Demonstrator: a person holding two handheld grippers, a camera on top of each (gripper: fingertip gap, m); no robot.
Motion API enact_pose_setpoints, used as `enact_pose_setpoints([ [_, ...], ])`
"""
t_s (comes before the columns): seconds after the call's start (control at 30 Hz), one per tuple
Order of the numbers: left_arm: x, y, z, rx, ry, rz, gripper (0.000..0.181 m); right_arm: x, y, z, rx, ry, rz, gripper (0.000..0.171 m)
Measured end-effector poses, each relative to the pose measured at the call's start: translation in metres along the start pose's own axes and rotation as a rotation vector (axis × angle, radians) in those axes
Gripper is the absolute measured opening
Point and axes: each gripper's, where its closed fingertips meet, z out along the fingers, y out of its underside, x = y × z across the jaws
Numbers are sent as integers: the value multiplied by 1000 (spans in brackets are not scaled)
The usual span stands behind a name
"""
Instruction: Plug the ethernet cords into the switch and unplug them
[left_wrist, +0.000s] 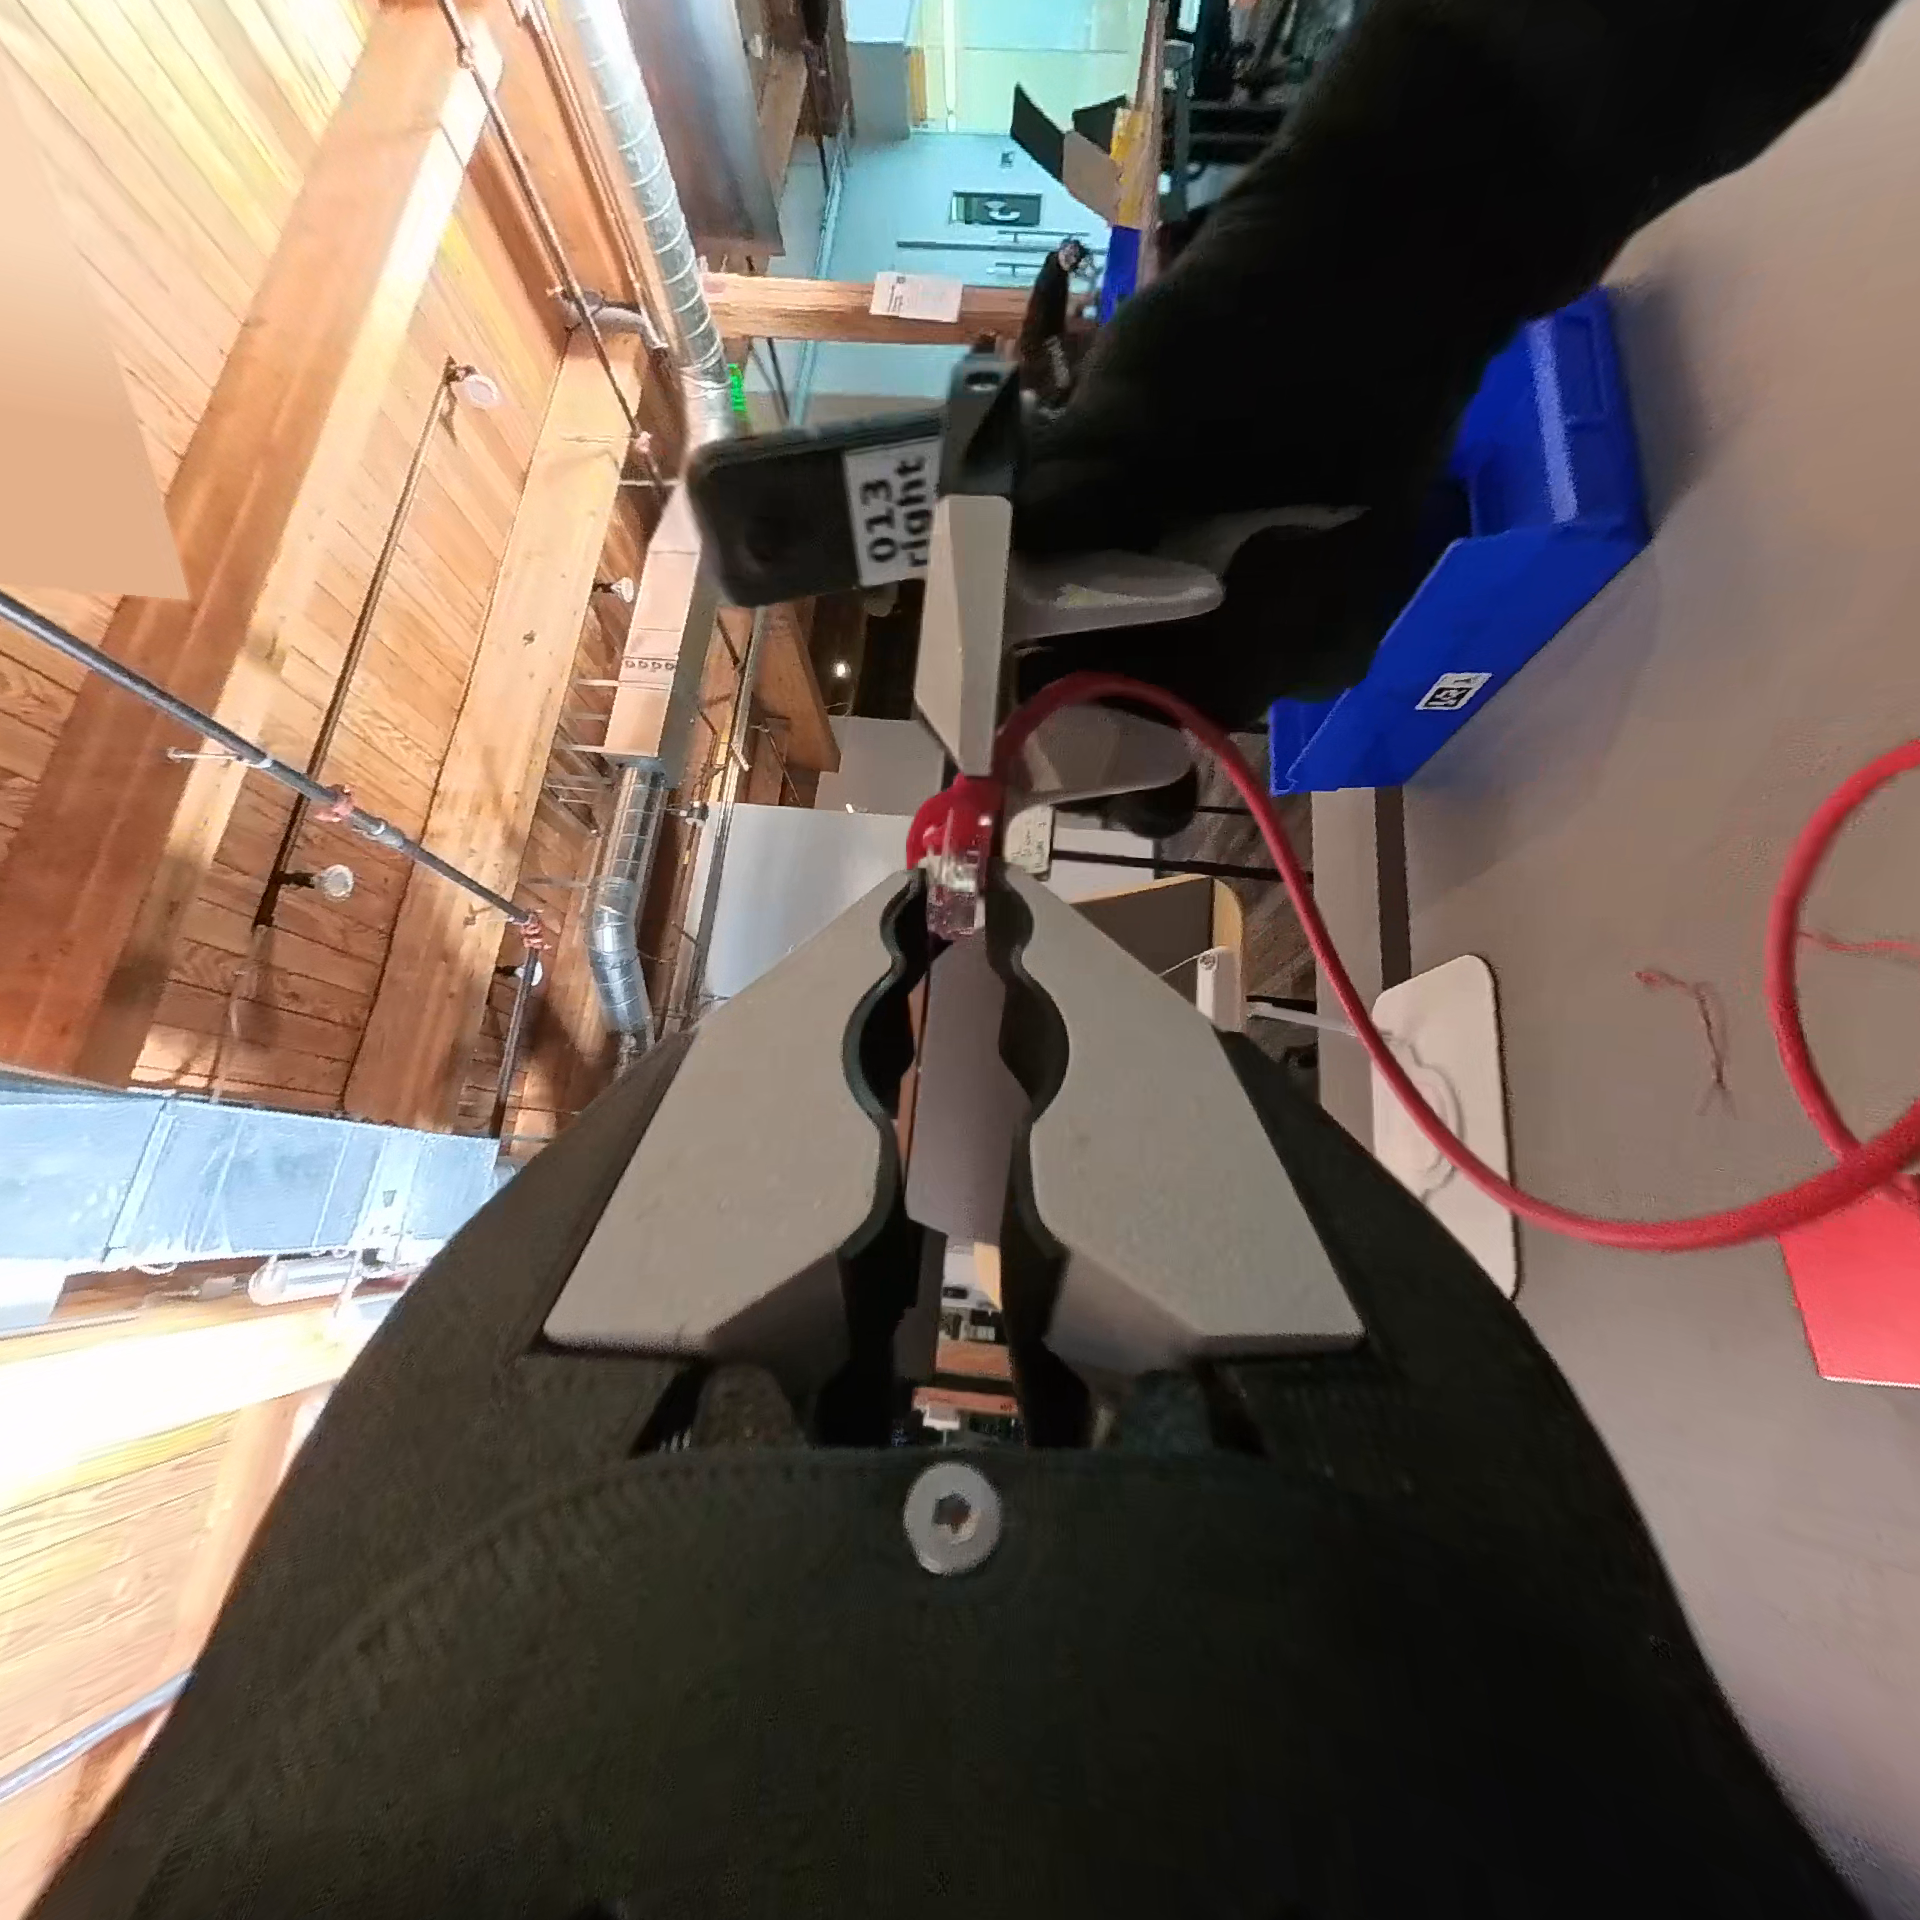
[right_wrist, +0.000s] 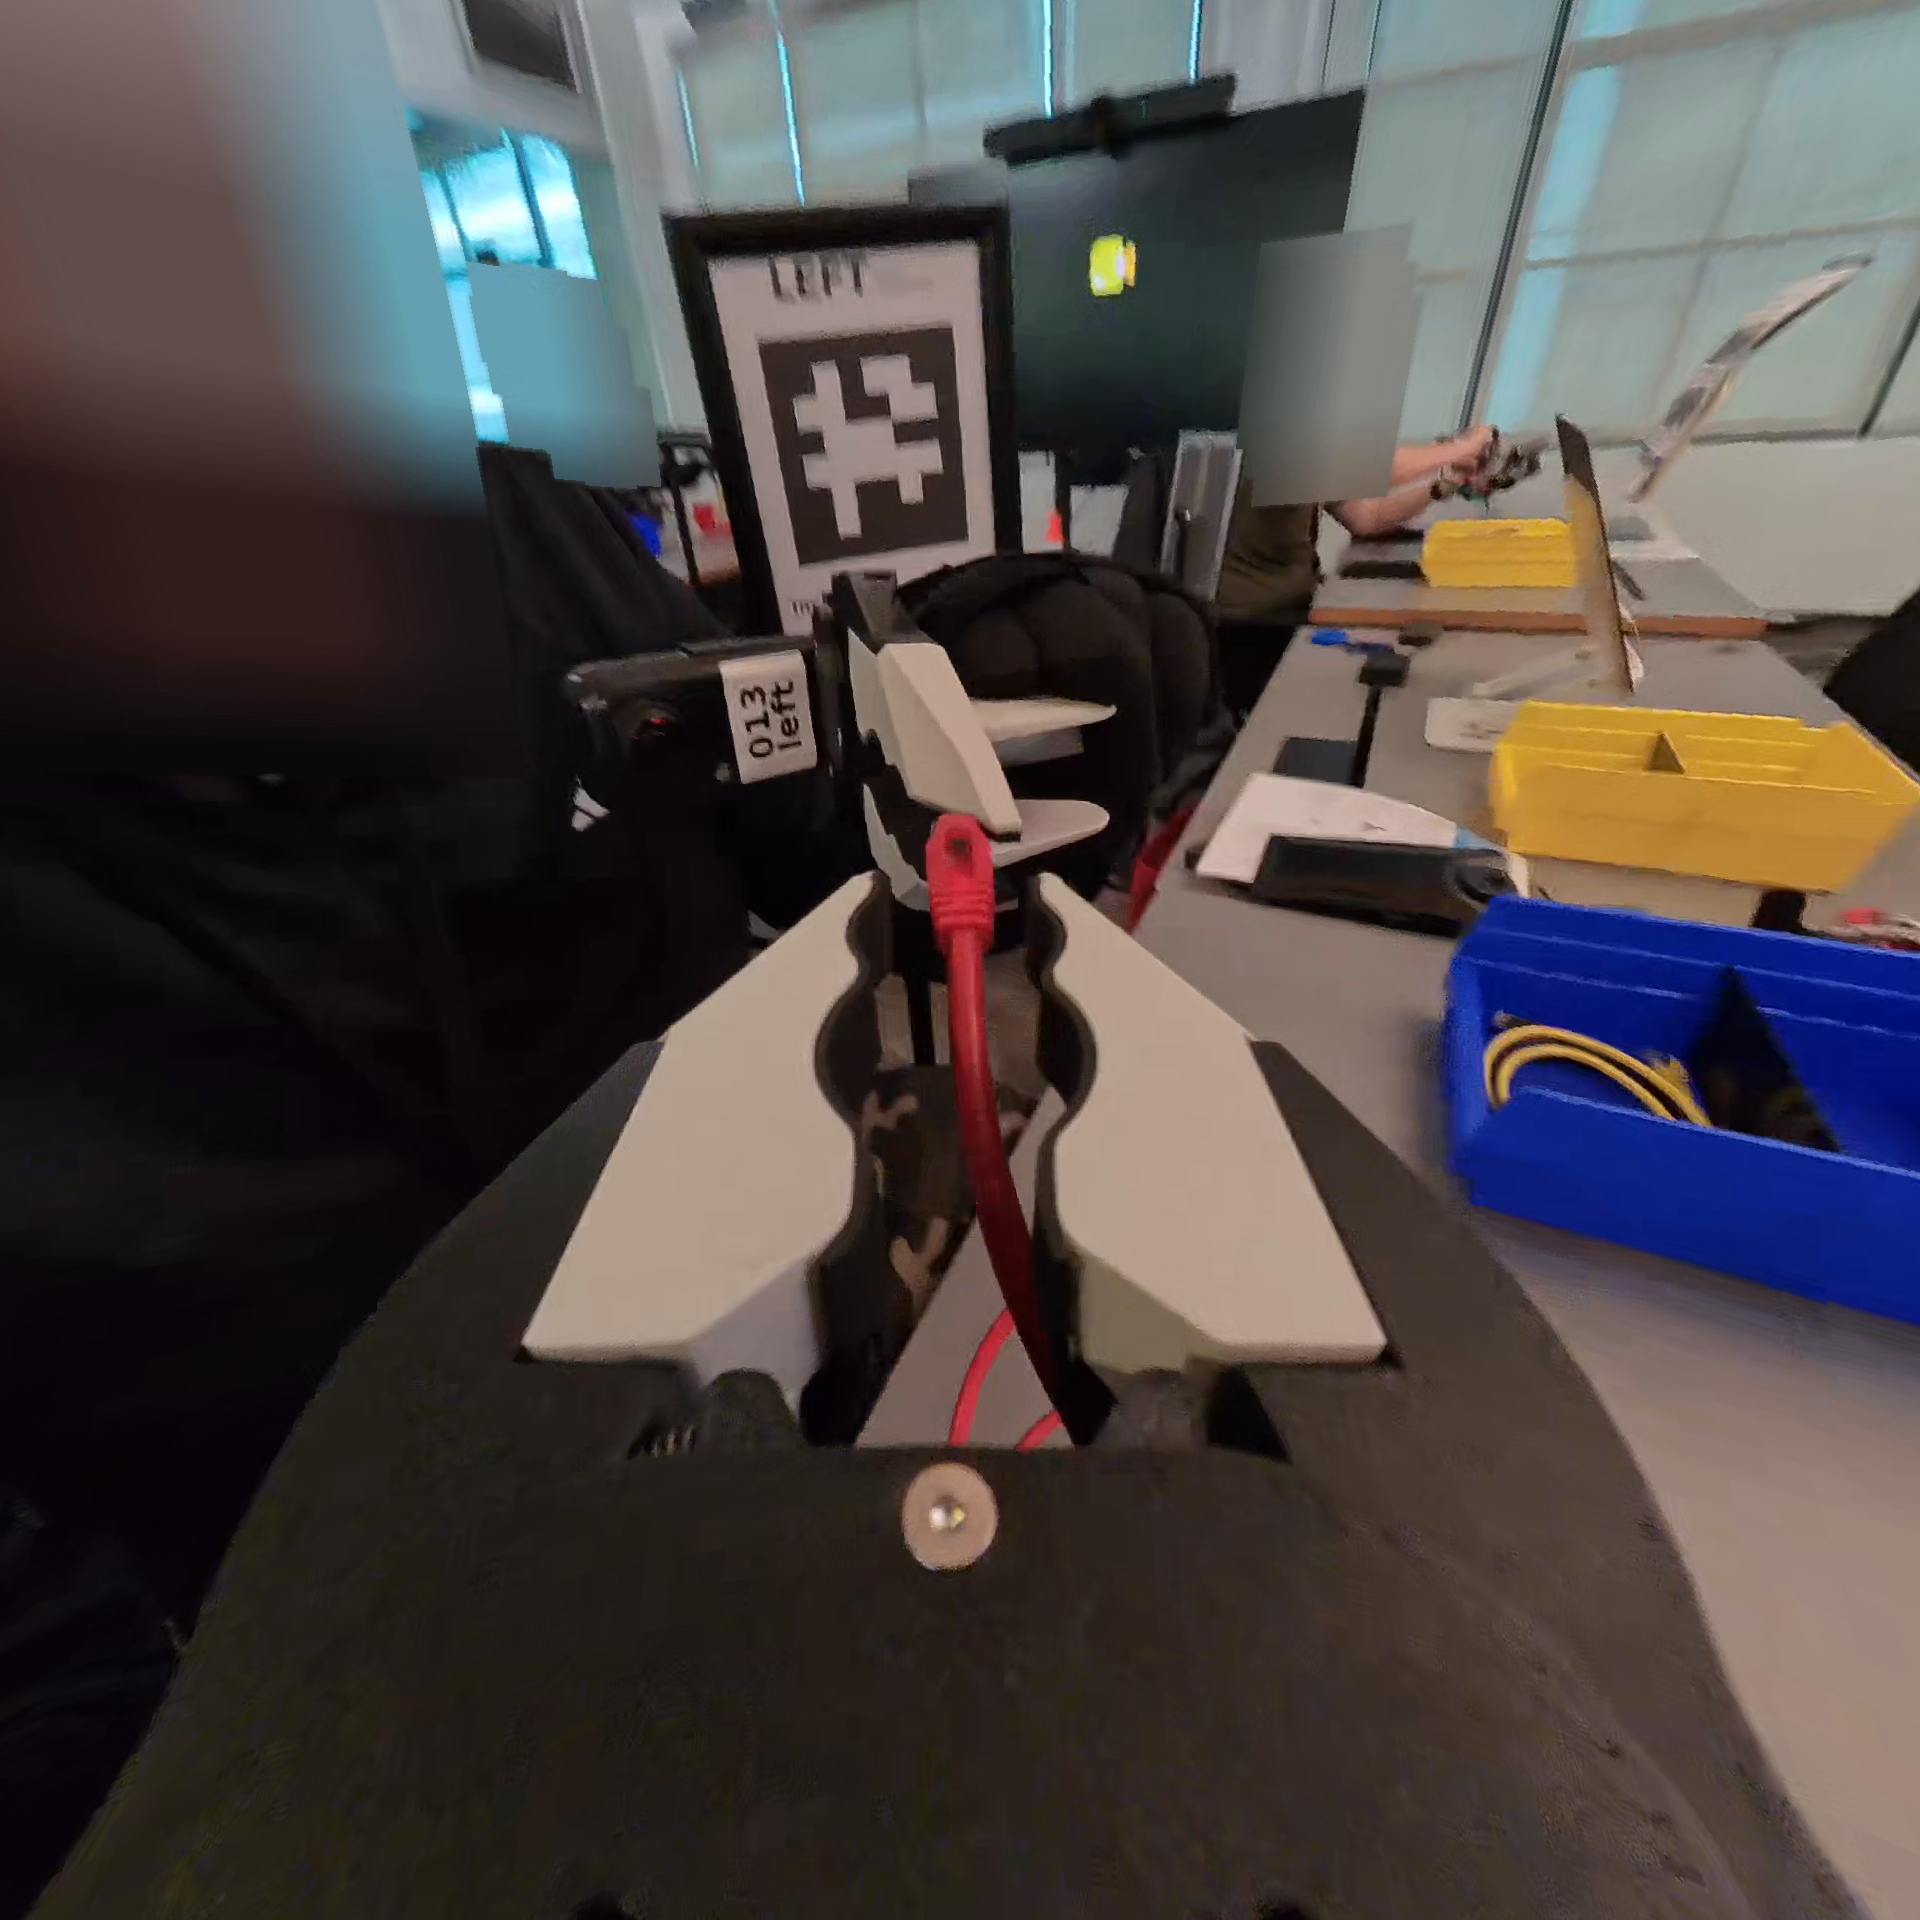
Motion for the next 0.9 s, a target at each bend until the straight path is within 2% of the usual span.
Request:
enact_pose_setpoints([
  [0.13, -9, 6, 0, -19, -48, -18, 7, 5, -8, 1, 102, -26, 21, 20],
  [0.27, -12, 12, -1, -14, -66, -28, 7, 10, -13, 4, 132, -5, 12, 20],
  [0.33, -12, 11, -2, -13, -67, -23, 7, 12, -16, 4, 152, -1, 16, 12],
  [0.5, -11, 15, -1, -16, -74, -28, 8, 15, -15, 4, 134, 31, -17, 9],
  [0.63, -6, 27, 6, -33, -49, -73, 14, 27, -10, -2, 94, 124, -45, 9],
  [0.7, -5, 31, 9, 10, 0, -205, 63, 37, -6, -12, 59, 215, -75, 9],
  [0.77, -9, 41, 8, 37, 59, -418, 65, 51, 3, -27, -23, 340, -115, 10],
  [0.83, -8, 56, 9, 43, 98, -542, 55, 57, 5, -41, -83, 439, -165, 10],
  [0.9, 4, 79, 15, 5, 144, -655, 55, 64, 11, -52, -172, 527, -205, 10],
])
